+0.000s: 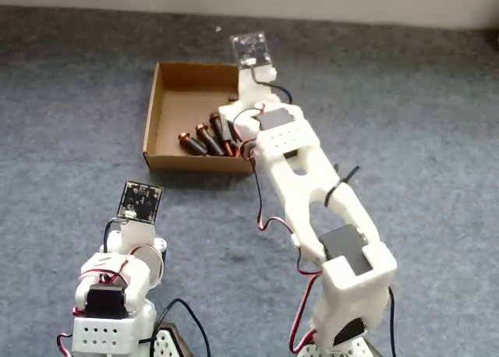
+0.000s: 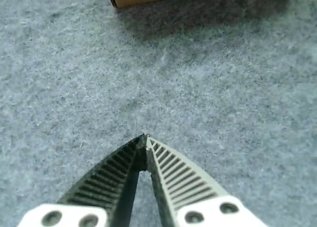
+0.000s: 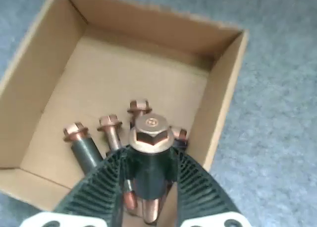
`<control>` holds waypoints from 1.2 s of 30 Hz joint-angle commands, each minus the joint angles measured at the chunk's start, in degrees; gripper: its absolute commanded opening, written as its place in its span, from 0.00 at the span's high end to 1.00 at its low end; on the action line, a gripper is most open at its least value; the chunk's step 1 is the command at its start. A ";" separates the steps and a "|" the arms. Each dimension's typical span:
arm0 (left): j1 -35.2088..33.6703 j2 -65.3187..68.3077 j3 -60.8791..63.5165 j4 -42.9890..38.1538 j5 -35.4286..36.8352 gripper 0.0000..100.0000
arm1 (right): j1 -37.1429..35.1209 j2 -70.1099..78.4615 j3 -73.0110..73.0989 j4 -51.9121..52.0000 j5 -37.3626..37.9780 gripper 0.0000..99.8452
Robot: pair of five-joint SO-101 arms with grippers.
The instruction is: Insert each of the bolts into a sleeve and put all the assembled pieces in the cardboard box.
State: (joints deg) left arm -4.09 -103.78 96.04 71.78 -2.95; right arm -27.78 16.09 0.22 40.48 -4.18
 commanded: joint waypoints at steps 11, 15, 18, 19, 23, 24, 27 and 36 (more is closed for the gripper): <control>-0.22 -0.31 1.19 0.09 -0.53 0.99 | -0.22 4.62 -3.91 0.22 -0.62 0.85; -0.22 -0.31 1.19 0.09 -0.53 0.99 | -0.22 4.35 -4.35 4.00 -0.62 0.85; -0.22 -0.31 1.19 0.09 -0.53 0.99 | -0.31 2.15 -7.08 7.52 -0.62 0.85; -0.22 -0.31 1.19 0.09 -0.53 0.99 | -0.31 0.75 -7.96 8.57 -0.62 0.85; -0.22 -0.31 1.19 0.09 -0.53 0.99 | -0.22 -6.29 -8.40 13.05 -0.62 0.85; -0.22 -0.40 1.19 0.09 -0.53 0.99 | -0.22 -8.04 -8.40 14.64 -0.79 0.85; -0.22 -0.40 1.19 0.09 -0.53 0.99 | -0.22 -12.53 -8.31 20.44 -0.97 0.85; -0.22 -0.31 1.19 0.09 -0.53 0.99 | -0.13 -21.93 -8.31 36.70 -0.79 0.85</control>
State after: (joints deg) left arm -4.09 -103.78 96.04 71.78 -2.95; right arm -28.13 -0.18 -5.49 72.48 -4.53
